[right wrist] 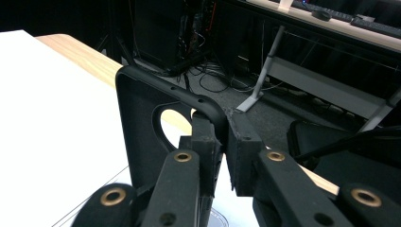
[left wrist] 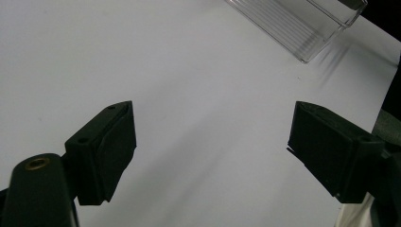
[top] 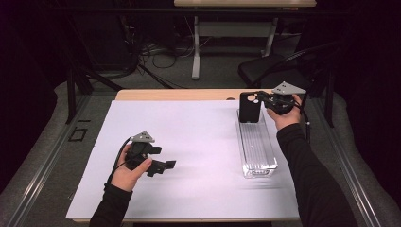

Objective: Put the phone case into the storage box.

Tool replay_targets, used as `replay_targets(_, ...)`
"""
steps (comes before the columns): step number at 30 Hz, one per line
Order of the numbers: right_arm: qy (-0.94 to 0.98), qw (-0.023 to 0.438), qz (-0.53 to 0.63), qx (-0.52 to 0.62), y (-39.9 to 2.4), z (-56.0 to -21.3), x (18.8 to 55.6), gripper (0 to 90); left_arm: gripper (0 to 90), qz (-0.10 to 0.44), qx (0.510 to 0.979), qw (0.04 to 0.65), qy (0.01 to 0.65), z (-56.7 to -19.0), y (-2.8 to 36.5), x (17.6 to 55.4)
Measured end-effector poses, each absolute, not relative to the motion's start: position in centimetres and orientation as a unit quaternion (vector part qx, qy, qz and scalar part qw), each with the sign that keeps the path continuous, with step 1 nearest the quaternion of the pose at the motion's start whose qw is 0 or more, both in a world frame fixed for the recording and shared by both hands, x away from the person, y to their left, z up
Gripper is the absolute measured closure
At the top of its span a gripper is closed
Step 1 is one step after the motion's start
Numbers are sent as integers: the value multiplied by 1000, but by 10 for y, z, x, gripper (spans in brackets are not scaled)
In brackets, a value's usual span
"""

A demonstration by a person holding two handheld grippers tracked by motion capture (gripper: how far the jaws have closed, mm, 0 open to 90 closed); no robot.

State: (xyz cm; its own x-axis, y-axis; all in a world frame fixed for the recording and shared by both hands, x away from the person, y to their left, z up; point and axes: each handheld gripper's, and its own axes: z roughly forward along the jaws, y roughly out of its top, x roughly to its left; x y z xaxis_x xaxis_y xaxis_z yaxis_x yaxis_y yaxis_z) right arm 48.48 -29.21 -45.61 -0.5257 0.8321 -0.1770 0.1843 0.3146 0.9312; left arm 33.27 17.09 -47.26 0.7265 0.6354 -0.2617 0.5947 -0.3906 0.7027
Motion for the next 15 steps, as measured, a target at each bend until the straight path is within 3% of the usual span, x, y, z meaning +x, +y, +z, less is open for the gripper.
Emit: replay_targets(15,735,347,474,339,-290,-462,490,830,163,26,834,409,369,-474,172,333)
